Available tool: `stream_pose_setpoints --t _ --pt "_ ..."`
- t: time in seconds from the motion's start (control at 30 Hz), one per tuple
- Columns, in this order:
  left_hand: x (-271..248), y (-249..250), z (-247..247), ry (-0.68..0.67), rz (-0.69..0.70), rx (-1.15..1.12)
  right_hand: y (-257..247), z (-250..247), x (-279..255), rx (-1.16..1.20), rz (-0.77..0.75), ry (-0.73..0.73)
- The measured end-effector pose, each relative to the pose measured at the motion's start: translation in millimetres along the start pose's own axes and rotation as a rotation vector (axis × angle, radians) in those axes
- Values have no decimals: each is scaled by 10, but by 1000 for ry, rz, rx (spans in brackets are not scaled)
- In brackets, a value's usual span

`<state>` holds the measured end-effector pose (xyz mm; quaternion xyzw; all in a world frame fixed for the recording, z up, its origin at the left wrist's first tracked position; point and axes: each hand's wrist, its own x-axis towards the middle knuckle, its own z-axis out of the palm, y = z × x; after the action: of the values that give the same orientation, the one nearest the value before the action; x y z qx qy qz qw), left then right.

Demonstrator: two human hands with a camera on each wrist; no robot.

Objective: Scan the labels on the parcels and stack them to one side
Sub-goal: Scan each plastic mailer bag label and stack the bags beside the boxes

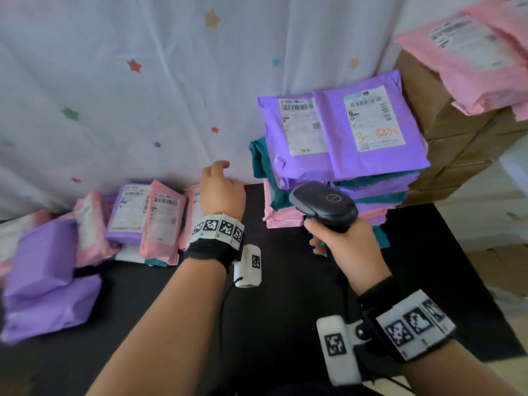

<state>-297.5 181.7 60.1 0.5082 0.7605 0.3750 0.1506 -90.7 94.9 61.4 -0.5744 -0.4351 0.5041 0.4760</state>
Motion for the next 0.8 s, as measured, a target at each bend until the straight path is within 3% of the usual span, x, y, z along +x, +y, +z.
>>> stream_pose_setpoints --t 0.13,0.3,0.57,0.8 --pt "0 -835 21 -296 -235 345 211 389 -81 -43 106 -57" --pt "79 -1354 115 -540 -198 519 401 665 -90 -95 211 -47" --pt "370 -1603 252 -498 -391 419 512 766 -95 -120 263 31" --pt "294 -1744 229 -606 -253 454 592 821 -92 -119 275 78"
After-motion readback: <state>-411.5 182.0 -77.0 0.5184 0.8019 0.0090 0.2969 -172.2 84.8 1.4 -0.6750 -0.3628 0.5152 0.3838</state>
